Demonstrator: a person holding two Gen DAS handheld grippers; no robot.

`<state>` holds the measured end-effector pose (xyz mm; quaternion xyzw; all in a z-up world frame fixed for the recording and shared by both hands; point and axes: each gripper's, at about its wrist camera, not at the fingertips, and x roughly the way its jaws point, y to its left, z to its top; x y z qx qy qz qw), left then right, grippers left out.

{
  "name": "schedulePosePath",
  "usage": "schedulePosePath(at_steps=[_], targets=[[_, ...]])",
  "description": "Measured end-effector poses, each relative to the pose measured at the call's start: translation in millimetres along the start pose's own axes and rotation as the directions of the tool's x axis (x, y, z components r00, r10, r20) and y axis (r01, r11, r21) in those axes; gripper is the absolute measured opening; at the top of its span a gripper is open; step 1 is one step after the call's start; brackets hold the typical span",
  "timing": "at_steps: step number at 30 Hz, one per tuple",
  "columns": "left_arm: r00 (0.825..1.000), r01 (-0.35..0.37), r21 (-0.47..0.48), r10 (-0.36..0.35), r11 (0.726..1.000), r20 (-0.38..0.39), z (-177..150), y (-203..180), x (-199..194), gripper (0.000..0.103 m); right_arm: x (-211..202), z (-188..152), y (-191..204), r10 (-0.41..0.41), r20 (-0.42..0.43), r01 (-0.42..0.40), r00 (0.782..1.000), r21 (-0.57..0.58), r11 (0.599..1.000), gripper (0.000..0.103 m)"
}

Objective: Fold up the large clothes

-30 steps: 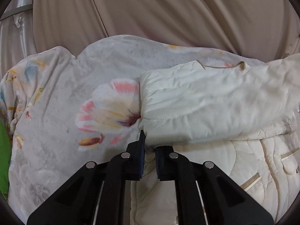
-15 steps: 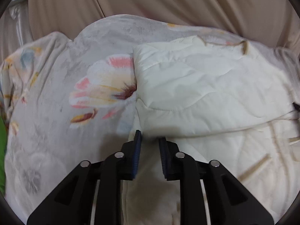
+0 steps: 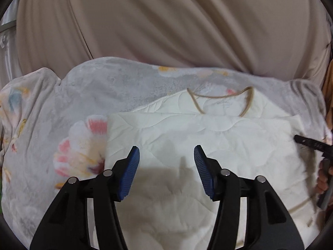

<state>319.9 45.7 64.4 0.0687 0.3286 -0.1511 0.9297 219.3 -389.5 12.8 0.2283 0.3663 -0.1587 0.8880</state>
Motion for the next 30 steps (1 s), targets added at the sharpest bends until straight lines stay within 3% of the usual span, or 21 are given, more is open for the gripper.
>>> schedulePosePath(at_steps=[1,3,5,7,8,9,11,12,14,19,23,27,30], targets=[[1.000,-0.024,0.015,0.024,1.000,-0.017,0,-1,11,0.048,1,3,2,0.015,-0.008,-0.015,1.000,-0.007,1.000,0.007],[0.997,-0.059,0.035,0.060,0.998,-0.052,-5,-4,33,0.043,-23,6,12,0.016,0.105,-0.011,0.994,-0.043,0.999,0.007],[0.993,-0.087,0.044,0.090,0.995,-0.074,-9,0,48,0.042,-57,7,25,0.048,0.236,-0.023,0.971,-0.108,0.994,0.007],[0.989,-0.117,0.050,0.121,0.992,-0.083,-17,5,60,0.043,-71,6,27,0.057,0.288,-0.023,0.956,-0.122,0.992,0.006],[0.988,-0.124,0.046,0.127,0.991,-0.090,-21,8,66,0.043,-63,6,24,0.038,0.266,-0.006,0.963,-0.119,0.993,0.006],[0.988,-0.117,0.035,0.120,0.993,-0.097,-24,10,70,0.043,-39,4,19,-0.011,0.191,0.035,0.981,-0.121,0.992,0.007],[0.989,-0.100,0.021,0.101,0.995,-0.105,-26,13,74,0.043,19,-6,5,-0.058,-0.019,0.055,0.998,-0.135,0.989,0.008],[0.989,-0.104,0.022,0.106,0.994,-0.103,-26,13,74,0.043,25,-12,-1,-0.034,-0.016,0.032,0.999,-0.112,0.993,0.008],[0.988,-0.111,0.026,0.113,0.993,-0.102,-27,14,73,0.043,5,-8,4,-0.080,0.044,0.084,0.996,-0.109,0.990,0.015],[0.988,-0.123,0.018,0.124,0.992,-0.094,-29,18,68,0.043,-64,-14,22,-0.078,0.221,0.101,0.972,-0.093,0.991,0.020],[0.984,-0.152,0.035,0.154,0.988,-0.088,-30,14,68,0.043,-68,-37,49,-0.011,0.162,0.051,0.987,-0.244,0.968,0.020],[0.983,-0.159,0.032,0.161,0.987,-0.086,-32,12,60,0.043,-13,-66,50,-0.106,0.009,0.103,0.994,-0.311,0.945,0.016],[0.980,-0.179,0.049,0.183,0.983,-0.078,-37,13,46,0.043,-22,-67,45,-0.103,0.014,0.102,0.995,-0.274,0.956,0.015]])
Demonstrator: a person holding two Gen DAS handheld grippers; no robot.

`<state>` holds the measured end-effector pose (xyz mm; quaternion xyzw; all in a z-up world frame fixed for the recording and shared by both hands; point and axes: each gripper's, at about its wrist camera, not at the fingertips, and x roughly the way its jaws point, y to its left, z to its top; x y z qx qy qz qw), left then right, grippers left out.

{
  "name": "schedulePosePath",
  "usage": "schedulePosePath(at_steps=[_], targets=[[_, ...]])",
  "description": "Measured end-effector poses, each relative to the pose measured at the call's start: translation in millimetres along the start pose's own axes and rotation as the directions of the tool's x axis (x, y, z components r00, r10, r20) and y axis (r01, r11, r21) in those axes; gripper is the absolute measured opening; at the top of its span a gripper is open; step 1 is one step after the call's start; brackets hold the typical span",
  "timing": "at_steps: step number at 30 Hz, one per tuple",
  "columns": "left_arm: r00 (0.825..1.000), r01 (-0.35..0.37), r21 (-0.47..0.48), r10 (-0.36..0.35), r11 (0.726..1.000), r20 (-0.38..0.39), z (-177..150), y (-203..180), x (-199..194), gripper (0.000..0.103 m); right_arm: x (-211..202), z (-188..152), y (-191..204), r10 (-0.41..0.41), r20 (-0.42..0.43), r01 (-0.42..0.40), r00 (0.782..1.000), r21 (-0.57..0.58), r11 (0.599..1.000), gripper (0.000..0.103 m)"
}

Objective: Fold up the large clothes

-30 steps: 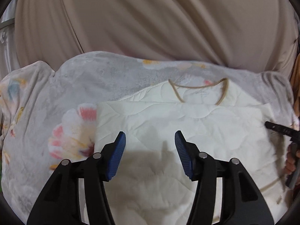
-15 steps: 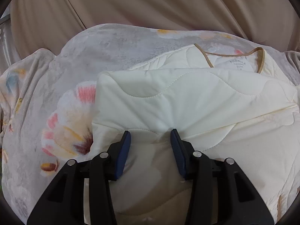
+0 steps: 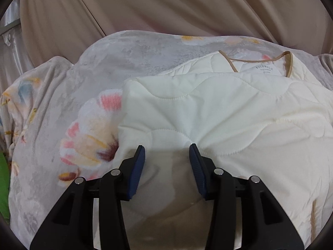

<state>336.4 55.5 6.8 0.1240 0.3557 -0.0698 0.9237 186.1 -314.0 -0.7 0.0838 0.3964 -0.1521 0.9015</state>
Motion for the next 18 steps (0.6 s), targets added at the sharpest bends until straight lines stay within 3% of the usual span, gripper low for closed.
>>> schedulePosePath(at_steps=[3,4,6,8,13,15,17,18], targets=[[1.000,0.003,0.019,-0.003,1.000,0.019,-10,2,-18,0.043,-25,0,2,0.046,0.050,-0.047,0.998,0.016,0.999,0.016],[1.000,0.005,0.025,-0.005,1.000,0.022,-14,2,-23,0.043,-28,-3,4,0.026,0.062,-0.026,0.998,-0.007,1.000,0.016],[1.000,0.010,0.037,-0.010,0.999,0.015,-24,1,-29,0.043,-16,-11,4,-0.036,0.021,0.037,0.999,-0.042,0.998,0.017],[1.000,0.009,0.048,-0.009,0.999,-0.003,-34,1,-30,0.043,0,-20,-3,-0.012,-0.031,0.012,0.999,-0.013,1.000,0.016],[0.999,0.046,0.053,-0.045,0.998,-0.022,-47,10,-46,0.043,-34,-10,-6,0.033,0.020,-0.034,0.999,0.036,0.999,0.017],[0.996,0.084,0.022,-0.083,0.996,-0.026,-41,20,-53,0.043,-48,1,-11,0.048,0.066,-0.052,0.997,0.056,0.997,0.030],[0.991,0.127,-0.053,-0.129,0.990,-0.028,-25,34,-52,0.043,-55,18,-20,0.033,0.125,-0.045,0.992,0.090,0.995,0.051],[0.990,0.139,-0.107,-0.142,0.984,-0.016,-14,42,-49,0.044,-55,28,-25,0.022,0.146,-0.039,0.989,0.111,0.993,0.054]])
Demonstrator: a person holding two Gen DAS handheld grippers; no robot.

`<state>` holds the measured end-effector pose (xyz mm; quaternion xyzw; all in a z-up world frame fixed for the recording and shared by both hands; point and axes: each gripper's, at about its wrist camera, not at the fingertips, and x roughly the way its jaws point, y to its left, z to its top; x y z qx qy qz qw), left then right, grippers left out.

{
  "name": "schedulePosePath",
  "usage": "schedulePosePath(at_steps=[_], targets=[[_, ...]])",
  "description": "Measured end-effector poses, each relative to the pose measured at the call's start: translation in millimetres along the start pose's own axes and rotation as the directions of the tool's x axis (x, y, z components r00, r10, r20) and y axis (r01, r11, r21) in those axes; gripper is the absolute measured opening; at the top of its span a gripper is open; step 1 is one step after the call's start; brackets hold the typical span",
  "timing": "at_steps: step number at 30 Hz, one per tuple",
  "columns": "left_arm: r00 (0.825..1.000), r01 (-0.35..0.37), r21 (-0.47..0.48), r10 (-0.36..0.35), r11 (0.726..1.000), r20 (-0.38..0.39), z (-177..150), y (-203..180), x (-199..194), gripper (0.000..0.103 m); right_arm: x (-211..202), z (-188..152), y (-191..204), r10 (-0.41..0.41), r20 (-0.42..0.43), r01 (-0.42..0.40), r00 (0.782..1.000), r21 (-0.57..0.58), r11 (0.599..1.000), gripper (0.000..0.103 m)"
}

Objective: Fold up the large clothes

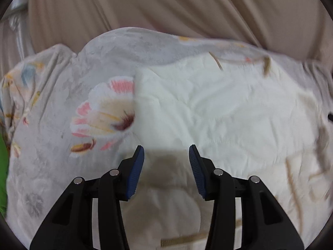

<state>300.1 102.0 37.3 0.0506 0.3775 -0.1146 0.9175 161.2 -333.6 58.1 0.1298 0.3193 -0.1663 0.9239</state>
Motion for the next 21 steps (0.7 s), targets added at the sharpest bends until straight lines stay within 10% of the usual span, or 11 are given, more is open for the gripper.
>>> schedulePosePath(at_steps=[6,8,14,18,21], targets=[[0.999,0.039,-0.133,-0.037,0.990,0.019,58,10,40,0.052,70,33,-24,0.041,-0.098,-0.024,0.994,0.160,0.987,0.063],[0.999,0.030,-0.158,-0.031,0.987,-0.007,66,9,60,0.046,93,30,-20,0.013,-0.154,0.009,0.988,0.135,0.991,0.007],[0.999,-0.047,-0.078,0.048,0.996,0.013,72,-5,87,0.034,32,46,-14,0.051,0.153,-0.066,0.987,0.095,0.993,0.005],[0.995,-0.099,-0.040,0.099,0.994,-0.011,58,-7,118,0.038,107,15,-29,-0.008,-0.129,0.020,0.992,0.092,0.996,0.004],[0.988,-0.151,0.004,0.151,0.988,0.001,57,-14,119,0.038,110,9,-29,0.001,-0.130,0.013,0.991,0.106,0.994,0.003]])
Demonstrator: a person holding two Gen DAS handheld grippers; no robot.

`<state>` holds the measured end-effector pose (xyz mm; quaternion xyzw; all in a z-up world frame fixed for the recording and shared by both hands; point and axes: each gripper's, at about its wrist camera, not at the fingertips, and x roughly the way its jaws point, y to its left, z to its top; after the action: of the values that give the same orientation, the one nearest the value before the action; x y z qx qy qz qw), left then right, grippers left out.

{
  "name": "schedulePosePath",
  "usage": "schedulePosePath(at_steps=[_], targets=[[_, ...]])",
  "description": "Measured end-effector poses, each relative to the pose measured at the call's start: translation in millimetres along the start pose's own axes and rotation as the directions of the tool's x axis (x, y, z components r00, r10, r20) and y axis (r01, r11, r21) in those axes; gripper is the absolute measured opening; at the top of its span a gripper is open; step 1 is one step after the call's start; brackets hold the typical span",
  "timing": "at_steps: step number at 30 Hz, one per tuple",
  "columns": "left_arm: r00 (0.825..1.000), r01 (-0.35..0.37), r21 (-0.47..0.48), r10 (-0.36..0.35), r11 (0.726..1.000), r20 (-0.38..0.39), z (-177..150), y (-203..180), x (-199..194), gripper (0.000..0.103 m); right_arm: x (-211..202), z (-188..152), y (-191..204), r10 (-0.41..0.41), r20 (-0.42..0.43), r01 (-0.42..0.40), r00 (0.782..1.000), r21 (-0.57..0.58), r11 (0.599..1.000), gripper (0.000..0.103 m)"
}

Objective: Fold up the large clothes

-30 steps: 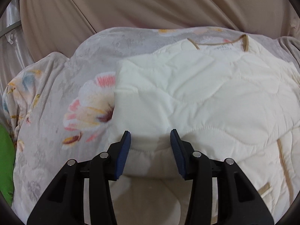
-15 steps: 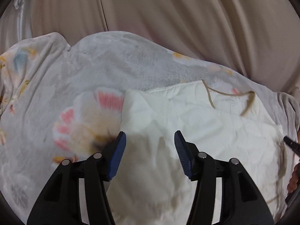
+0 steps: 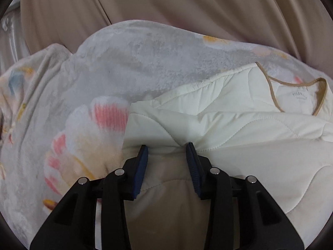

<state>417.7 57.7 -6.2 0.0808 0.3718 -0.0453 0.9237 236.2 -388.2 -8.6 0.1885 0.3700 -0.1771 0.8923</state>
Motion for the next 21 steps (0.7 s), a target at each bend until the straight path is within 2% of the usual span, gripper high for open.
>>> schedulePosePath(at_steps=[2,3,4,7,8,10,12,14,16,19,21], targets=[[0.999,-0.042,0.019,0.042,0.999,0.012,-1,1,-8,0.039,-20,3,6,-0.057,0.039,0.057,0.998,0.003,0.998,0.012],[0.998,-0.055,0.018,0.054,0.998,0.024,-2,4,-17,0.038,-35,1,10,-0.063,0.067,0.064,0.996,0.000,0.998,0.014],[0.999,-0.039,0.009,0.039,0.999,0.035,-4,9,-29,0.037,-50,-1,15,-0.050,0.094,0.051,0.994,-0.009,0.999,0.016],[0.993,0.103,-0.010,-0.102,0.995,0.064,-19,18,-78,0.038,-91,-15,37,0.022,0.144,-0.006,0.989,-0.111,0.994,0.017],[0.987,0.148,0.009,-0.148,0.989,0.066,-26,15,-94,0.043,-100,-24,51,0.058,0.140,-0.035,0.988,-0.164,0.986,0.017],[0.980,0.193,0.064,-0.196,0.979,0.041,-37,-2,-106,0.045,-100,-38,72,0.116,0.097,-0.091,0.989,-0.231,0.969,0.017],[0.980,0.201,0.117,-0.201,0.973,-0.014,-49,-23,-102,0.045,-86,-49,95,0.158,0.027,-0.144,0.987,-0.279,0.949,0.016],[0.985,0.175,0.138,-0.172,0.975,-0.035,-60,-33,-94,0.047,-63,-58,102,0.073,-0.007,-0.072,0.997,-0.325,0.943,0.008],[0.991,0.133,0.142,-0.131,0.981,-0.024,-68,-24,-90,0.047,-52,-65,87,-0.013,0.003,0.013,1.000,-0.335,0.942,0.008],[0.997,0.071,0.088,-0.068,0.994,-0.040,-76,15,-84,0.047,-60,-67,32,-0.055,-0.011,0.051,0.998,-0.231,0.972,0.006],[0.997,0.057,0.045,-0.055,0.997,-0.056,-84,44,-81,0.053,-72,-75,-4,-0.108,-0.027,0.101,0.994,-0.182,0.978,0.006]])
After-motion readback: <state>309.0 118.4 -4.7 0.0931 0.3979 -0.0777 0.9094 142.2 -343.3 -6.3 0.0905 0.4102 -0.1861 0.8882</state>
